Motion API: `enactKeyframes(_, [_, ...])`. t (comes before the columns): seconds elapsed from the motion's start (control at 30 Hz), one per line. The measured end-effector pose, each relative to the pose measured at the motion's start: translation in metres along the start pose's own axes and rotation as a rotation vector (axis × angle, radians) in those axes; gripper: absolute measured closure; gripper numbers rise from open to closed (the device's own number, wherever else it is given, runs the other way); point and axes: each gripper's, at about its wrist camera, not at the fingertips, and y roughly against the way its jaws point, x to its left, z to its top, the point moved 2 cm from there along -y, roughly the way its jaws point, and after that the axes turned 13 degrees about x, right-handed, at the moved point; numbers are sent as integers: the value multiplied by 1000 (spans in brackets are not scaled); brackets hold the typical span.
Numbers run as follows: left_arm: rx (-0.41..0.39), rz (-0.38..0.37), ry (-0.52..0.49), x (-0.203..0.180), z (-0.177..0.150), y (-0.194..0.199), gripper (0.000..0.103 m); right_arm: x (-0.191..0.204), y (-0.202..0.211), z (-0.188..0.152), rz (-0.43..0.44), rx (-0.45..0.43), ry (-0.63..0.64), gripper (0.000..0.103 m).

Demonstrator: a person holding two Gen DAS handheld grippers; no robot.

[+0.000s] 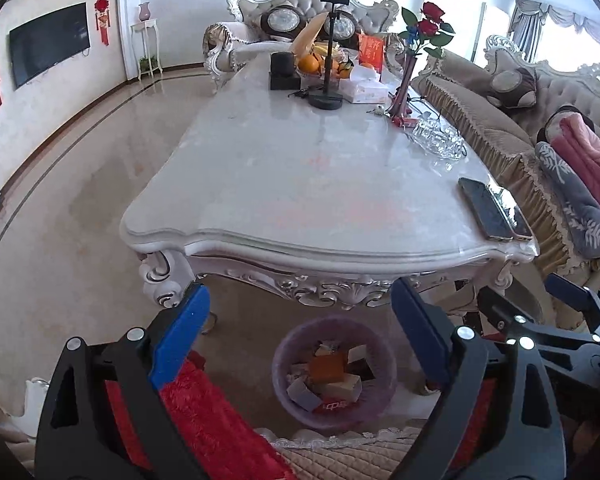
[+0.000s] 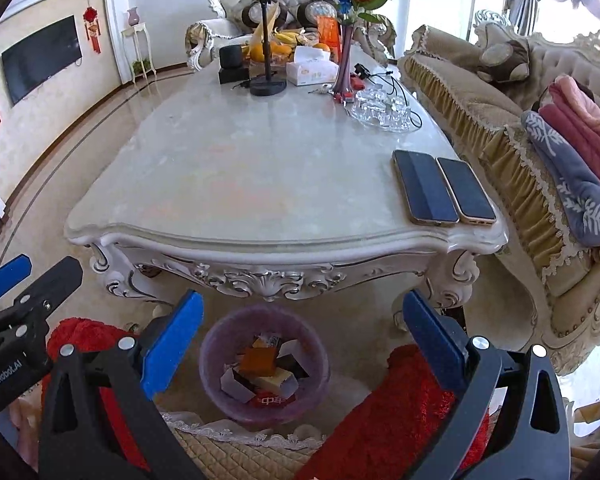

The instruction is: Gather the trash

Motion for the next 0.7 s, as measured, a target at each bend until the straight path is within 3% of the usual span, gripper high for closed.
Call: enactKeyframes(0.7, [-5,17,4,1,2,8,14,3,8,0,-24,2,-2,7])
